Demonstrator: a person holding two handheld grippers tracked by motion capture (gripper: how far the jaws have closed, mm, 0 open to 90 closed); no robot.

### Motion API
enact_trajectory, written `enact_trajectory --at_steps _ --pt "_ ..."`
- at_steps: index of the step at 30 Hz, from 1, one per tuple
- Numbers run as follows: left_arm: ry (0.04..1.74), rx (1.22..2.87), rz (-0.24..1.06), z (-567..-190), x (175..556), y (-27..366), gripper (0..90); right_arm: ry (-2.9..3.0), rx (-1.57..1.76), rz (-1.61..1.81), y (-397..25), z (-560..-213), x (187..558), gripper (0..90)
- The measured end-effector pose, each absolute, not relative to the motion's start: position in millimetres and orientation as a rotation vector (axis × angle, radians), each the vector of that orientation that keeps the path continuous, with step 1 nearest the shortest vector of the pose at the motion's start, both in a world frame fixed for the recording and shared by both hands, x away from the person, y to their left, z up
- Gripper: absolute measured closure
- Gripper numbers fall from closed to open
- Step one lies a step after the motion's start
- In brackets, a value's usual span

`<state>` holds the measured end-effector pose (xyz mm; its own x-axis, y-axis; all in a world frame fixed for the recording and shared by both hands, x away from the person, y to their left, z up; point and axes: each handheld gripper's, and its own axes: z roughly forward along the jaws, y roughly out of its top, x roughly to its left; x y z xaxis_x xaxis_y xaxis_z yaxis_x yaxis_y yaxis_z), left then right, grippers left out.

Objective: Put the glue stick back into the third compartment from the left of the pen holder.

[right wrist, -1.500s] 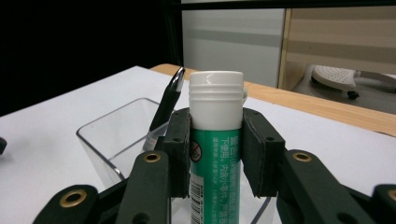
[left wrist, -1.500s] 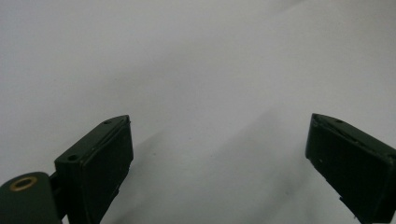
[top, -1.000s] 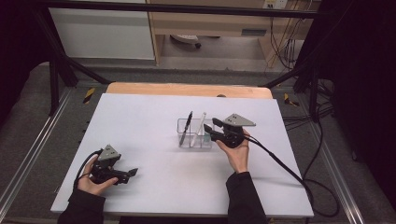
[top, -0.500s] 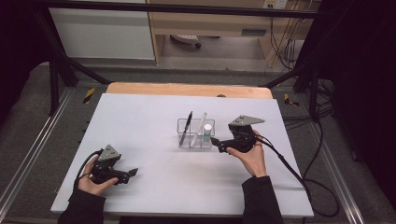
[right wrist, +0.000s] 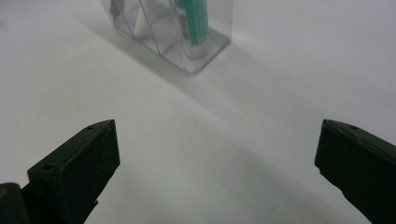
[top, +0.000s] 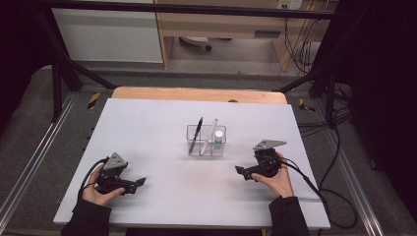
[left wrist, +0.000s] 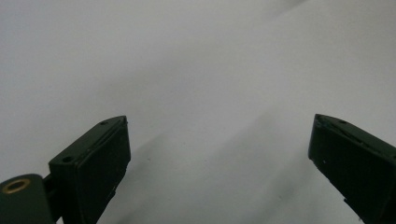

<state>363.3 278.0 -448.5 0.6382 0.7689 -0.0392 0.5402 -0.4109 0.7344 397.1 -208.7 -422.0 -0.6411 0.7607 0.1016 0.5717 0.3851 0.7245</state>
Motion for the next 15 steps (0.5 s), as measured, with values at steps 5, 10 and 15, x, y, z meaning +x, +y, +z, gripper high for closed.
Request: enact_trajectory --at_steps 5,10,15 --pt "1.009 2.125 0.392 -449.2 362.8 276.6 5.5 2.388 1.187 1.143 -226.7 -434.1 388.2 0.6" --pt "1.001 2.126 0.383 -449.6 362.7 276.0 5.5 2.397 1.212 1.130 -241.9 -446.1 380.3 0.6" --pt "0.993 2.123 0.387 -448.7 362.4 276.6 5.5 2.398 1.215 1.132 -253.2 -452.6 374.3 0.6"
